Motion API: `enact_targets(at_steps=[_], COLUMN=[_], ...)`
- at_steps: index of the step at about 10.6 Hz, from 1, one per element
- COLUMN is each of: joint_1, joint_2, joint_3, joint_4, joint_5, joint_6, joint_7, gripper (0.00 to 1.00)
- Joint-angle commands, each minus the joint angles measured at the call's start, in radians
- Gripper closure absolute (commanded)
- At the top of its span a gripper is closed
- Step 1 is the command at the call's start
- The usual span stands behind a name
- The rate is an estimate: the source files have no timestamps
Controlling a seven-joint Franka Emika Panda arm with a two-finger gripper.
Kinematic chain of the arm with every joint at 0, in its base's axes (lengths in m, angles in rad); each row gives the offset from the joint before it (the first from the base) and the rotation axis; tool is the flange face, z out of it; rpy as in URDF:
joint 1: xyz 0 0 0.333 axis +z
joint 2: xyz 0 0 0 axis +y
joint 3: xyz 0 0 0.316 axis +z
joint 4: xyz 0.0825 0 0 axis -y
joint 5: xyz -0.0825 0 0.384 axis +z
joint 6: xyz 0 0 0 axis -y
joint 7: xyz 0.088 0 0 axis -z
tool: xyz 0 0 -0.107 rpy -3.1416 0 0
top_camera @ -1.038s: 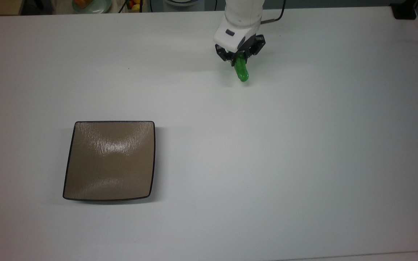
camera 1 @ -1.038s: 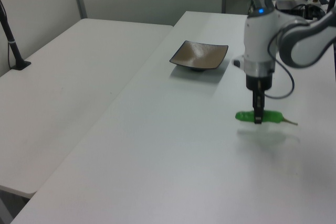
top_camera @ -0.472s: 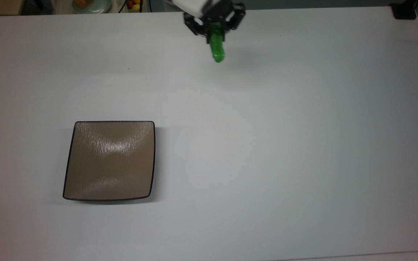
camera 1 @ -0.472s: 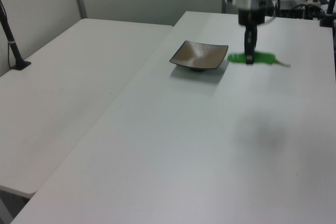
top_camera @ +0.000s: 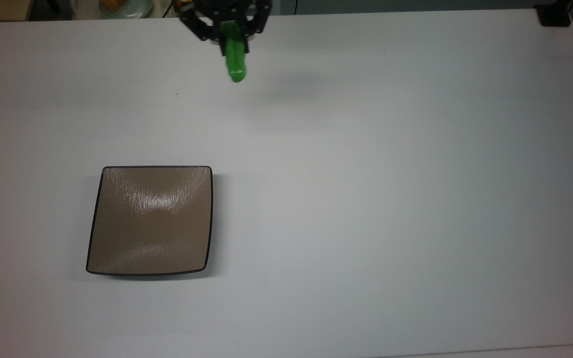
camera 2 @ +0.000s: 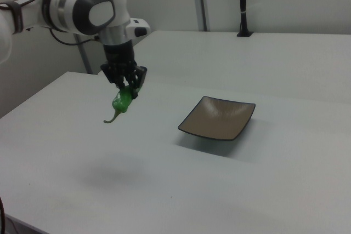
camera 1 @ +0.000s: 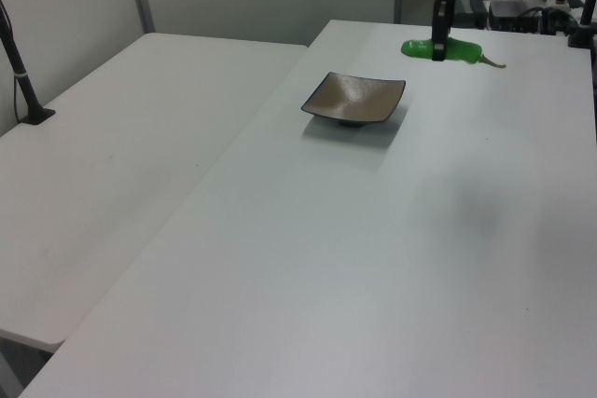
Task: Chili peppers are placed on a ceramic plate
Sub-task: 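Lift the chili pepper and carry it over the square brown plate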
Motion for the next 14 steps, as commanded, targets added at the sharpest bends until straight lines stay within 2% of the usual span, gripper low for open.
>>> enact_targets(at_steps=[1,3,8,10,14], joint_1=[0.018,0.009,-0.034,-0.040,-0.037], joint_2=[0.138,0.227,0.348,0.407,0.506], joint_3=[-0.093,-0.118,-0.132,-0.134,-0.130], joint_4=[0.143,0.219,0.218,0.220,0.220], joint_5=[0.011,0.011,0.068,0.085,0.088], joint_6=[-0.009,0.068,0.475,0.620,0.825], joint_7=[-0.028,-0.023,-0.009,0.058,0.101], gripper=[0.91,0.91,0.91,0.91,0.90])
